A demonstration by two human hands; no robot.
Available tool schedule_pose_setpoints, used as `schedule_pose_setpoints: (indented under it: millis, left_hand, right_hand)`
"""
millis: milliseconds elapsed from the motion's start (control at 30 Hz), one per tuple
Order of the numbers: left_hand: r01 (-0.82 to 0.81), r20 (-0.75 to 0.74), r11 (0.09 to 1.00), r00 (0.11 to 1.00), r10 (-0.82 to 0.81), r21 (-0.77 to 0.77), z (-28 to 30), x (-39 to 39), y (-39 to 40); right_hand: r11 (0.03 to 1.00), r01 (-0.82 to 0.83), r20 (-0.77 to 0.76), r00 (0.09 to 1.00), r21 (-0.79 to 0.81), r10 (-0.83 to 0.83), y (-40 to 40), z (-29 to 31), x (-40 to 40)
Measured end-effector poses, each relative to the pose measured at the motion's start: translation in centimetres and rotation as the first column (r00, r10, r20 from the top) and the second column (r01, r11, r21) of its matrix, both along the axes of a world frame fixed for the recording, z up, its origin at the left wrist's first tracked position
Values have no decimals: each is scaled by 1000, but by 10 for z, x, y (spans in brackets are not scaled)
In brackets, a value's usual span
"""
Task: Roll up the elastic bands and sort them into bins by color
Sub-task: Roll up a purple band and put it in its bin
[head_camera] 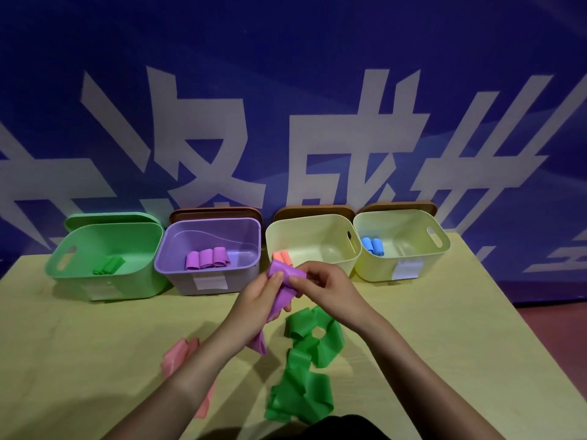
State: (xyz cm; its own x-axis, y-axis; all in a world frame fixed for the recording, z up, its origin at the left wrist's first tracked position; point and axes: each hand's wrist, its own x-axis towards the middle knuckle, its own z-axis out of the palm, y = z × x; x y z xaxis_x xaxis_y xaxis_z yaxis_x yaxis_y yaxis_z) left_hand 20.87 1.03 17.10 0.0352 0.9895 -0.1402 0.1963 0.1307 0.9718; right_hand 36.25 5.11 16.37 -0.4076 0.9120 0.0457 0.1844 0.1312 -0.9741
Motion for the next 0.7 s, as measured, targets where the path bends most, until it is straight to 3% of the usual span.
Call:
schedule_pose_setpoints:
  millis: [133,333,500,700]
  left_hand:
    - [8,-74,999,997,-11,-35,-2,0,5]
    - [-8,-37,999,999,7,-46,6,6,9]
    - [-52,275,988,957,90,-143,15,13,11]
    - [-62,192,985,977,93,-160,10,12,8]
  right_hand:
    - [995,54,42,997,83,-58,-3,-8,2]
    - [967,152,81,982,207,-172,-9,-6,0]
    - [952,228,63,967,203,-245,-3,1,3]
    - [970,187,73,977,158,-200,-4,4,6]
